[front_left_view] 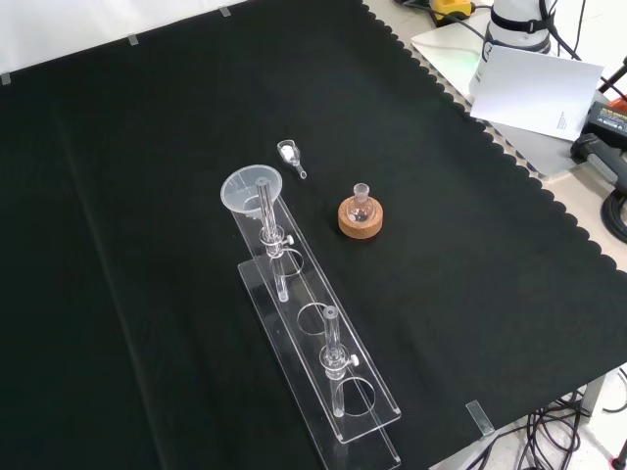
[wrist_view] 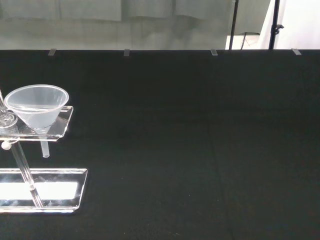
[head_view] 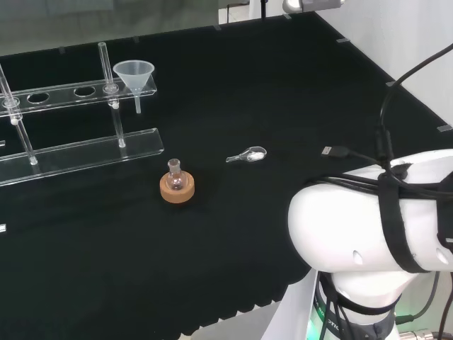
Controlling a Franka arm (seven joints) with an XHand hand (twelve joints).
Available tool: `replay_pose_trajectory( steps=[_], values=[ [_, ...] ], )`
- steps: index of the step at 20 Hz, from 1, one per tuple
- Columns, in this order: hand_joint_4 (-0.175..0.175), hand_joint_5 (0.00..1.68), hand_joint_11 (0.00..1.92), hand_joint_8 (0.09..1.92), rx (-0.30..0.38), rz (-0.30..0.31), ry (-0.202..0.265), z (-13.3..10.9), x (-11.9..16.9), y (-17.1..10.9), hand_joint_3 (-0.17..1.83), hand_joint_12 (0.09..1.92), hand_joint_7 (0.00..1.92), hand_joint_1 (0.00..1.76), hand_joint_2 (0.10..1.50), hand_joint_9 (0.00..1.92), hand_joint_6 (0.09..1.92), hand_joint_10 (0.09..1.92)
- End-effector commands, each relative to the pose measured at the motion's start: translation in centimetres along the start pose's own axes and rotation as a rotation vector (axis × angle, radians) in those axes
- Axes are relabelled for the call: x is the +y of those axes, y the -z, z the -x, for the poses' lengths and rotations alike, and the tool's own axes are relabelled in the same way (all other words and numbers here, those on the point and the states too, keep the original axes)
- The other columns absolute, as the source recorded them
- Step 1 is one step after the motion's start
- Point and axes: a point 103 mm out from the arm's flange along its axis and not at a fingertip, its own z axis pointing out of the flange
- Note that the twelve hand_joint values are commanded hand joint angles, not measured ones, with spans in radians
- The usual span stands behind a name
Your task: Pick up the funnel from the transparent funnel stand.
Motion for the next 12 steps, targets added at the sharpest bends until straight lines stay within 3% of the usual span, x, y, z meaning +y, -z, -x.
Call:
replay_pose_trajectory(
  steps=[1,4,9,12],
  values=[
    [0.032,0.12,0.07,0.09,0.000,-0.015,0.007,-0.5,0.6,-0.1,0.34,0.66,0.15,0.49,0.49,0.15,0.09,0.09],
    [0.026,0.01,0.01,0.09,-0.003,-0.049,0.013,-1.9,1.0,-0.3,0.13,0.36,0.02,0.43,0.55,0.02,0.09,0.09],
    [0.023,0.00,0.00,0.09,-0.004,-0.059,0.023,-3.6,1.2,0.5,0.06,0.26,0.00,0.41,0.57,0.00,0.09,0.09],
    [0.021,0.00,0.00,0.09,0.068,-0.013,0.013,-3.9,1.3,0.6,0.05,0.25,0.00,0.35,0.56,0.00,0.09,0.09]
  ],
)
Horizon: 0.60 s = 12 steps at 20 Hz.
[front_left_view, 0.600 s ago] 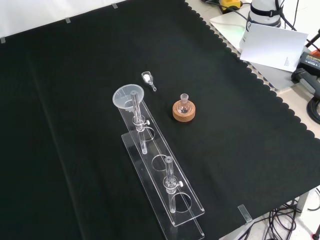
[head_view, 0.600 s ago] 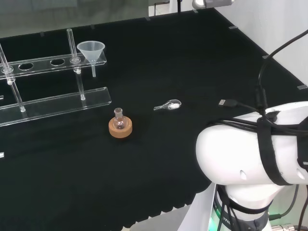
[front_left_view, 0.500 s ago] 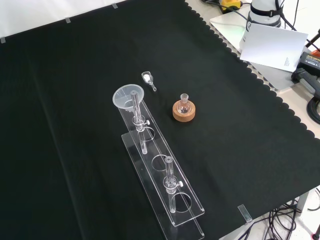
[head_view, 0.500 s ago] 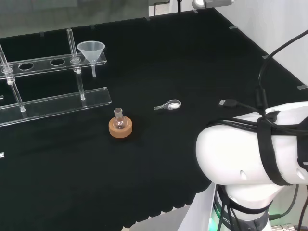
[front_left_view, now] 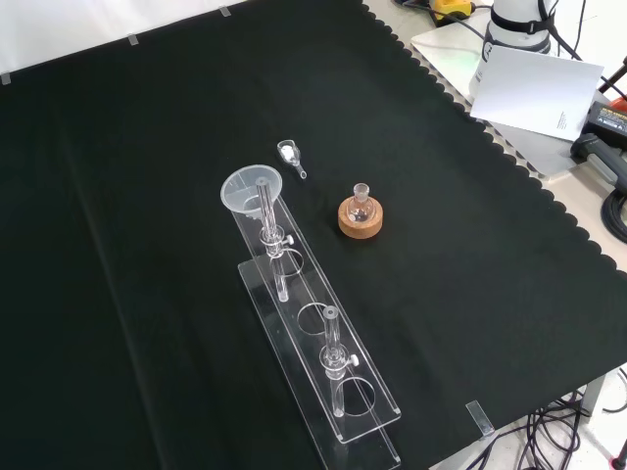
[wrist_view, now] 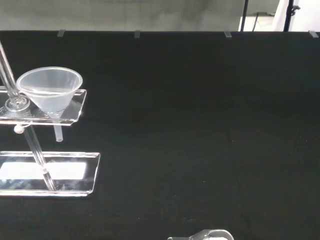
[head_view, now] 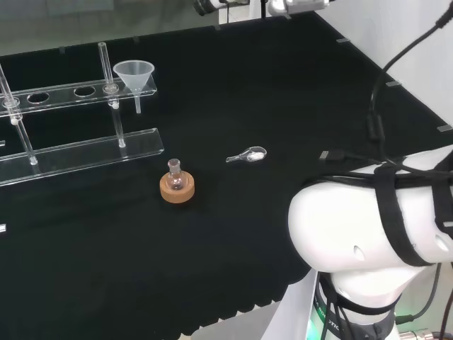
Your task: Pick up the funnel from the transparent funnel stand.
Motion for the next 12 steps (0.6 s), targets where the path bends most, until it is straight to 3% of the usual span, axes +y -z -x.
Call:
replay_pose_trajectory(
  steps=[1,3,9,12],
  values=[
    [0.019,0.00,0.00,0.09,0.058,0.047,-0.005,-2.1,-0.1,1.4,0.04,0.28,0.00,0.32,0.56,0.00,0.09,0.09],
    [0.017,0.00,0.00,0.09,0.028,0.000,0.008,-2.7,0.4,0.9,0.03,0.37,0.00,0.30,0.56,0.00,0.09,0.09],
    [0.014,0.00,0.00,0.09,-0.019,-0.030,0.051,-5.1,2.0,-0.9,0.03,0.42,0.00,0.38,0.58,0.00,0.09,0.09],
    [0.013,0.00,0.00,0.09,-0.038,-0.084,0.059,-6.6,3.1,-1.6,0.02,0.51,0.00,0.41,0.58,0.00,0.09,0.09]
  ],
)
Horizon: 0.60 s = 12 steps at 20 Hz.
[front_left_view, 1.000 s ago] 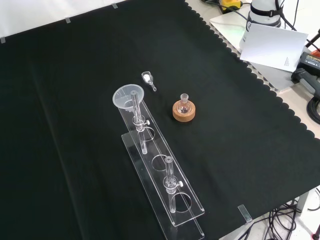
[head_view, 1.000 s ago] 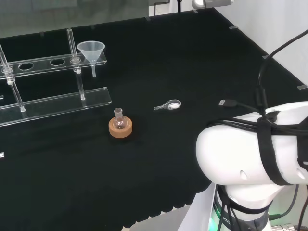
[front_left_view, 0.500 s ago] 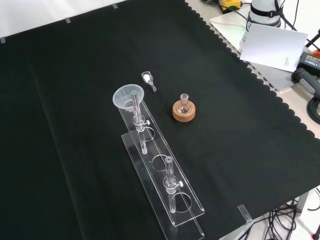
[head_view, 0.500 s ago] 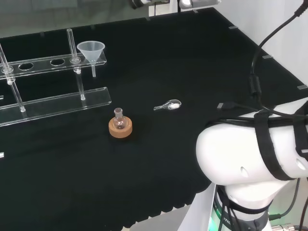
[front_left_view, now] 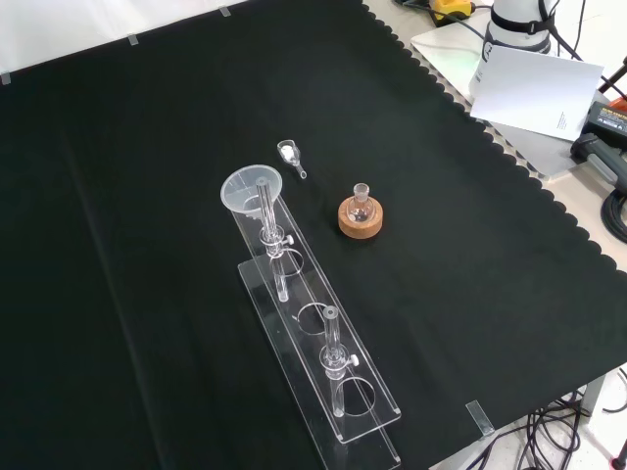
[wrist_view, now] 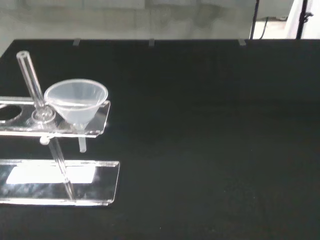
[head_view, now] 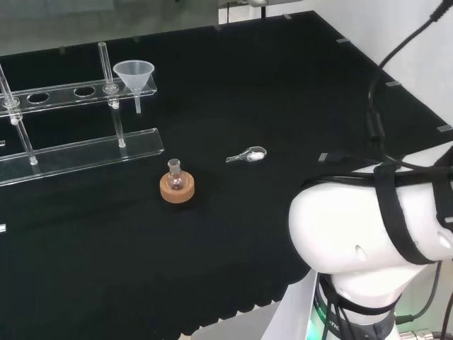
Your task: Pick up the funnel from the transparent funnel stand.
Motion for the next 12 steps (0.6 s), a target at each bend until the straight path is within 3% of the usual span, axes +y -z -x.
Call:
replay_pose_trajectory(
  steps=[1,4,8,12],
  values=[
    [0.013,0.00,0.00,0.09,-0.052,-0.096,0.044,-4.1,2.8,-2.6,0.02,0.62,0.00,0.41,0.59,0.00,0.09,0.09],
    [0.014,0.00,0.00,0.09,-0.075,-0.104,0.057,-5.4,4.1,-3.3,0.01,0.88,0.00,0.42,0.59,0.00,0.09,0.09],
    [0.023,0.00,0.00,0.09,-0.079,-0.114,0.071,-6.2,5.7,-3.8,0.00,1.01,0.01,0.45,0.59,0.00,0.09,0.09],
    [0.023,0.00,0.00,0.09,-0.124,-0.120,0.093,-7.1,7.2,-4.2,0.00,1.20,0.05,0.48,0.58,0.01,0.09,0.09]
  ],
)
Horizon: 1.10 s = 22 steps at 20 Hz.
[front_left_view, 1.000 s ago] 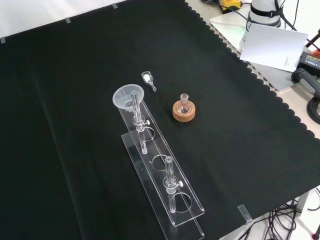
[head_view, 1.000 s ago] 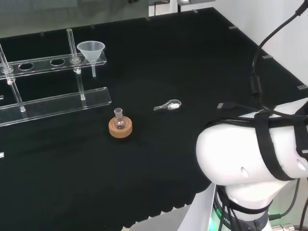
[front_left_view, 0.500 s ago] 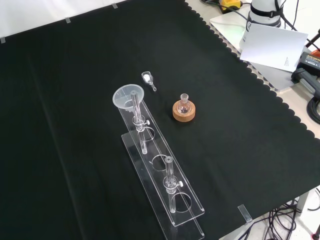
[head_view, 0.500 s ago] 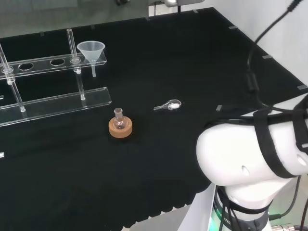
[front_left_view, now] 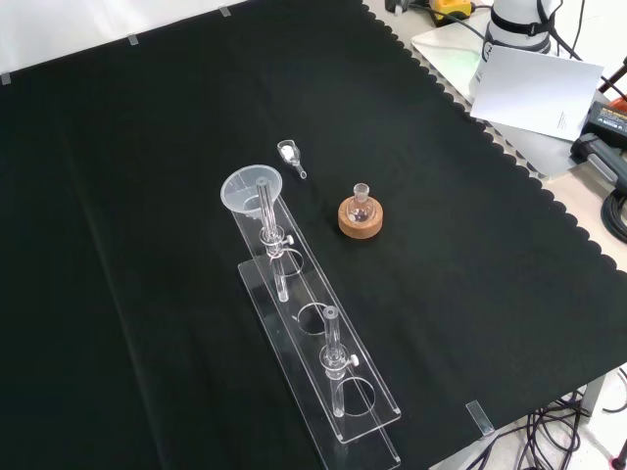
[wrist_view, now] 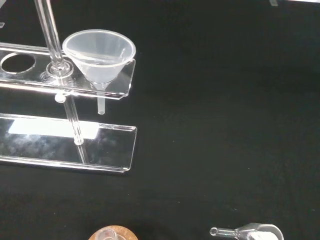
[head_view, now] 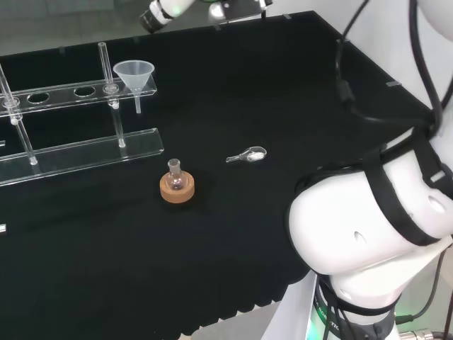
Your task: Pick up the funnel from the transparent funnel stand.
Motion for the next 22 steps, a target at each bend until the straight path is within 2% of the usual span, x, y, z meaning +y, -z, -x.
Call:
replay_pose_trajectory(
  steps=[1,5,7,13,17,22],
  values=[
    [0.021,0.00,0.00,0.09,-0.081,0.002,0.040,-2.6,3.0,0.0,0.00,1.22,0.06,0.49,0.58,0.01,0.09,0.09],
    [0.016,0.00,0.00,0.09,-0.139,-0.045,0.047,-3.8,4.5,-0.5,0.00,1.20,0.06,0.51,0.57,0.01,0.09,0.09],
    [0.016,0.00,0.00,0.09,-0.151,-0.049,0.033,-4.2,5.3,-0.8,0.00,1.15,0.03,0.51,0.57,0.00,0.09,0.09],
    [0.041,0.00,0.00,0.09,-0.101,-0.118,0.003,-5.0,7.7,-2.4,0.00,1.05,0.00,0.54,0.57,0.00,0.09,0.09],
    [0.053,0.00,0.00,0.09,-0.115,-0.152,0.018,-4.8,9.3,-3.6,0.00,0.95,0.00,0.55,0.57,0.00,0.09,0.09],
    [0.054,0.00,0.00,0.09,-0.123,-0.181,0.038,-3.8,11.3,-4.9,0.00,0.92,0.00,0.55,0.57,0.00,0.09,0.09]
  ],
)
